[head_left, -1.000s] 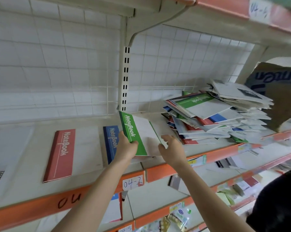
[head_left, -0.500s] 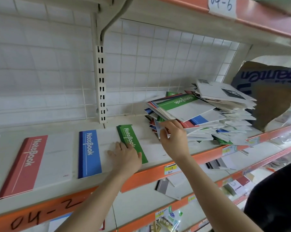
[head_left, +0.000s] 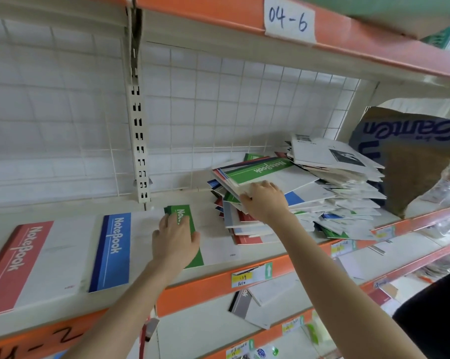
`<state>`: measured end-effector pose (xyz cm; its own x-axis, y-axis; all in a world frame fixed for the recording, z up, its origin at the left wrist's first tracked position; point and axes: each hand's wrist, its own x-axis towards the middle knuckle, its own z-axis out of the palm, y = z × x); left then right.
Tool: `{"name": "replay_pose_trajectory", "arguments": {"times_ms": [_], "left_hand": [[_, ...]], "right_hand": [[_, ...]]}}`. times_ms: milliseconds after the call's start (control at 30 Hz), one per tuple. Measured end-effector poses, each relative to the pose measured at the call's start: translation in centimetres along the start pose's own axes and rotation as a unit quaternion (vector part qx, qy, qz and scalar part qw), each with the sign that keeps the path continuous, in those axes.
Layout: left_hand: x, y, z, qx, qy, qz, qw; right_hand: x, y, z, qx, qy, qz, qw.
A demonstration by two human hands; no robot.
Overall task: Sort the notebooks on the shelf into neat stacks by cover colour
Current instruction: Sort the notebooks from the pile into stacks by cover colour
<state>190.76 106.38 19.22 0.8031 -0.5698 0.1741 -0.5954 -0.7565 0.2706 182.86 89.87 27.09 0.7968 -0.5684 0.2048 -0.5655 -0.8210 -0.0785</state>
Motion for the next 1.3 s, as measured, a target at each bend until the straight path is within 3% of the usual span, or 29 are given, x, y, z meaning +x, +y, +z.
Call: {"name": "replay_pose_trajectory", "arguments": {"times_ms": [200, 333, 400, 467, 533, 567, 633, 700, 767, 833, 900, 967, 1167, 1300], "left_hand": [[0.4, 1.2, -1.2, -0.081, 0.053, 0.019, 0.995], [0.9, 1.6, -2.2, -0.277, 0.067, 0.0, 0.958], [1.3, 1.3, -3.0, -0.438, 0.02, -0.06, 0.897], [1.5, 0.9, -4.1, -0.612, -0.063, -0.136, 0.776], [1.6, 0.4, -4.9, -0.733, -0.125, -0.189, 0.641], [1.5, 0.2, -5.1, -0.77, -0.14, -0.199, 0.59], [1.2, -0.3, -5.3, -0.807, -0.136, -0.211, 0.535], [0.9, -0.6, -5.4, -0.808, -0.112, -0.241, 0.526], [0.6, -0.9, -5.5, -0.787, -0.098, -0.261, 0.551], [0.4, -1.2, -5.7, -0.768, -0.089, -0.265, 0.576], [0.3, -1.5, -5.9, -0.764, -0.082, -0.264, 0.583], [0.2, -1.7, -6.1, -0.768, -0.074, -0.261, 0.581], [0.4, -2.3, -5.8, -0.768, -0.066, -0.261, 0.581], [0.5, -2.4, -5.8, -0.765, -0.068, -0.263, 0.584]], "right_hand": [[-1.0, -0.2, -0.4, -0.078, 0.024, -0.029, 0.996], [-1.5, 0.0, -0.7, -0.054, 0.076, -0.046, 0.995], [-1.5, 0.5, 0.1, -0.003, 0.176, -0.094, 0.98], [-1.9, 0.9, 0.8, 0.061, 0.212, -0.171, 0.96], [-2.4, 0.8, 1.7, 0.115, 0.193, -0.262, 0.938], [-2.5, 0.5, 2.2, 0.136, 0.173, -0.301, 0.928], [-2.9, -0.2, 2.4, 0.175, 0.128, -0.359, 0.908], [-3.0, -0.5, 2.2, 0.188, 0.094, -0.383, 0.9], [-2.7, -0.9, 1.4, 0.195, 0.088, -0.359, 0.909], [-1.5, -0.9, 0.3, 0.16, 0.097, -0.259, 0.948], [0.0, -0.7, -0.3, 0.061, 0.055, -0.115, 0.99], [0.8, -0.6, -0.4, 0.008, -0.007, -0.043, 0.999], [0.3, -1.1, -0.6, -0.079, -0.006, -0.037, 0.996], [0.3, -1.1, -0.7, -0.067, -0.017, -0.018, 0.997]]}}
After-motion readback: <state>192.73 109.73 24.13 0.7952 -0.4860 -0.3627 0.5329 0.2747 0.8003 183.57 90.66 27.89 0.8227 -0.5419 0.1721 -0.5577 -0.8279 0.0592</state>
